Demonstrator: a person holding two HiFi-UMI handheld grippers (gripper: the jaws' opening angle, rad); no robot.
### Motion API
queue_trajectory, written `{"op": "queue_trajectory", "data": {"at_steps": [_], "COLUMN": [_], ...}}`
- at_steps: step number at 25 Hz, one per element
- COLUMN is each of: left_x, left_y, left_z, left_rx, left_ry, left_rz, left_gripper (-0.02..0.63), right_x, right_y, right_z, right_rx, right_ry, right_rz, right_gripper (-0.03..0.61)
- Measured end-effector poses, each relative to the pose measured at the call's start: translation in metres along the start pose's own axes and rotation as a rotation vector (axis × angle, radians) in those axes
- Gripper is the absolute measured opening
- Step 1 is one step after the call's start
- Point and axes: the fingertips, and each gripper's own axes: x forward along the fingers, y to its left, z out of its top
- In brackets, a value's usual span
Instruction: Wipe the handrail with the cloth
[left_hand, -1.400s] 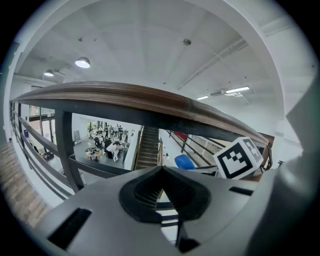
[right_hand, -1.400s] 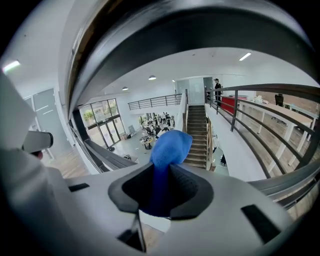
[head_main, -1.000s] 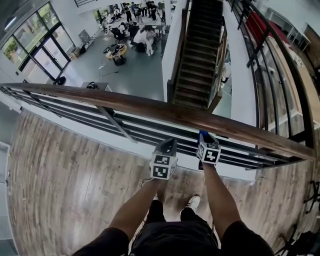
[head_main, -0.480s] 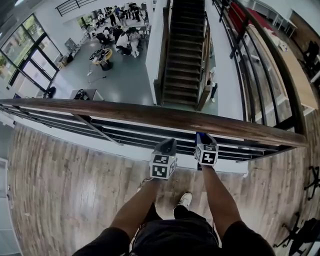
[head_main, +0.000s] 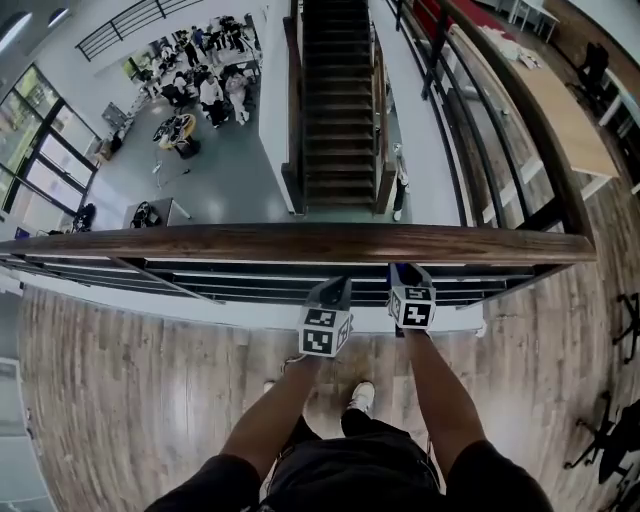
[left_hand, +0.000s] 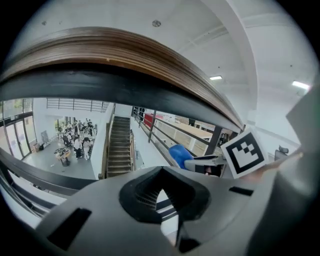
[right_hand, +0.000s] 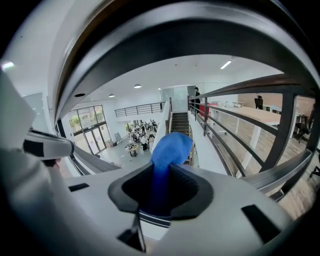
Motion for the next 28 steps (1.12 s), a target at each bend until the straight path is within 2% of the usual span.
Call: {"op": "queue_trajectory", "data": {"at_steps": [15,19,24,28], "left_x": [0.082,0.097,0.108,0.114], "left_y": [-0.110,-0.135,-0.145,-0.152], "left_z": [-0.006,-0.003,0.010,0.004], "left_rx": [0.055,0.097,0.132,0.144], "left_ry": [0.054,0.060,0.047,0.053], "left_rz": [-0.156,-0.195,-0.209,-0.209], "left_gripper": [0.003,0.003,0.003,0.003], "right_x": [-0.048,-0.063,-0.087,-0.103], "right_y": [-0.176,-0.229,-0.294,-0.341], "right_z": [-0.016,-0.024,-0.035,-0.048], "right_rx": [0.096,0.125,0.138,0.151], "right_ry": [-0.019,-0.021,-0.010,0.016], "right_rz": [-0.208,-0.265,-0.367,-0.420], "right_gripper": [0.100,0.100,0.100,0.100]}}
